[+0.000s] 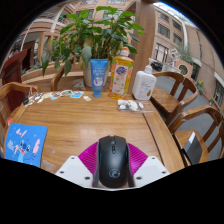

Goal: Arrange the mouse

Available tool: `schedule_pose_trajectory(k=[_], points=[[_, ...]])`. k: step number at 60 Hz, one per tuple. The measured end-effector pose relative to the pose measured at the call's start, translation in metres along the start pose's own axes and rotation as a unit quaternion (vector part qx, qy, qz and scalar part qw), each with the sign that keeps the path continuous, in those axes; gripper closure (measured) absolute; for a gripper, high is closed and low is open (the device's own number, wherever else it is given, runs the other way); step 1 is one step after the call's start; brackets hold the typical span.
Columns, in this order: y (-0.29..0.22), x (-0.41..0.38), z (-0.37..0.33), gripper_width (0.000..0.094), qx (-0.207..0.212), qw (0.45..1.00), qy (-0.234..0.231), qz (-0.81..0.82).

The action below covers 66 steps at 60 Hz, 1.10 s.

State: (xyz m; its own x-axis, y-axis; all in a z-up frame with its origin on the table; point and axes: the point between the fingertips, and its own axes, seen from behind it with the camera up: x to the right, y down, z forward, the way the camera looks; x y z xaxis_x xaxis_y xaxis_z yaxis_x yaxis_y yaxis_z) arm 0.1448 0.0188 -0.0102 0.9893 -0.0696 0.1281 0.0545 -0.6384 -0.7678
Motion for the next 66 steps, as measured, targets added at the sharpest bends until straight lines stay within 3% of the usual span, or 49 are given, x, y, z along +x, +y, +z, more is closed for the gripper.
schedule_pose_trajectory(k=[8, 20, 27, 33, 39, 47, 52, 60, 66], points=[[-0.026, 0.01, -0.028, 0.0556, 0.022, 1.0, 0.021, 0.002], [-0.142, 0.003, -0.126, 0.0556, 0.125, 0.991, 0.018, 0.039], [-0.199, -0.04, -0.184, 0.0557, 0.188, 0.981, -0.016, 0.045], [-0.203, -0.105, -0.208, 0.0558, 0.199, 0.977, -0.064, 0.035], [-0.166, -0.173, -0.194, 0.0558, 0.166, 0.98, -0.106, 0.018], [-0.087, -0.243, -0.14, 0.0558, 0.067, 0.988, -0.136, -0.003], [-0.037, -0.272, -0.113, 0.0557, 0.025, 0.991, -0.134, -0.017], [0.005, -0.292, -0.09, 0.0546, -0.005, 0.992, -0.125, -0.03], [0.016, -0.294, -0.081, 0.0453, -0.017, 0.992, -0.118, -0.028]])
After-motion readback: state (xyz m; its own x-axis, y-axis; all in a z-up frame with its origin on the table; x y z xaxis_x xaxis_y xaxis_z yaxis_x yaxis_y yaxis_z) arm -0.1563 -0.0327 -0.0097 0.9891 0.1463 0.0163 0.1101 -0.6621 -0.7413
